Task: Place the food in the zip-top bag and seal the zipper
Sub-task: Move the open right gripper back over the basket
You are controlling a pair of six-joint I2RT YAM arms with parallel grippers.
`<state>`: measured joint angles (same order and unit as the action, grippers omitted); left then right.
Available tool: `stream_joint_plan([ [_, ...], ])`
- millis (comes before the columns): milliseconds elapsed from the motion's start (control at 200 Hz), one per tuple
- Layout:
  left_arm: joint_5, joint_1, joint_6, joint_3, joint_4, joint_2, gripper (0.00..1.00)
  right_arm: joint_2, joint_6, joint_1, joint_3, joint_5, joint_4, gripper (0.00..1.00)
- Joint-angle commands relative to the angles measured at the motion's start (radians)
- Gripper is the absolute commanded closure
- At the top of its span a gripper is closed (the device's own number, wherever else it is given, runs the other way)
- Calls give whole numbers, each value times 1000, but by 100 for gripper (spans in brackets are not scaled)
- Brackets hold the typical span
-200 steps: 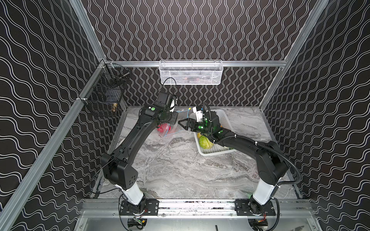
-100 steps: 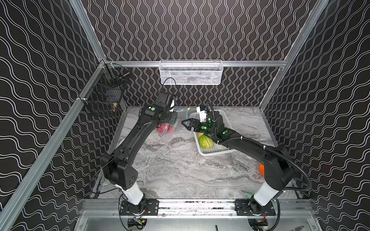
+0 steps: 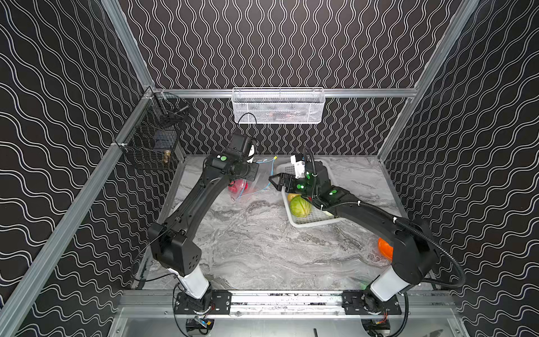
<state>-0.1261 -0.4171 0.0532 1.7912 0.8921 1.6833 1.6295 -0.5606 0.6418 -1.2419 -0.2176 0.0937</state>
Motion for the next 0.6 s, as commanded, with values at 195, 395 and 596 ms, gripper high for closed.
stream_joint_plan([
  [195, -1, 0, 5, -3, -7, 0, 100, -46, 36, -41, 33, 87, -56, 1],
  [395, -15, 1, 4, -9, -13, -7, 100, -56, 27, -83, 42, 121, -77, 1],
  [596, -20, 0, 0, -13, -13, -9, 100, -28, 48, -112, 14, 195, -124, 1],
])
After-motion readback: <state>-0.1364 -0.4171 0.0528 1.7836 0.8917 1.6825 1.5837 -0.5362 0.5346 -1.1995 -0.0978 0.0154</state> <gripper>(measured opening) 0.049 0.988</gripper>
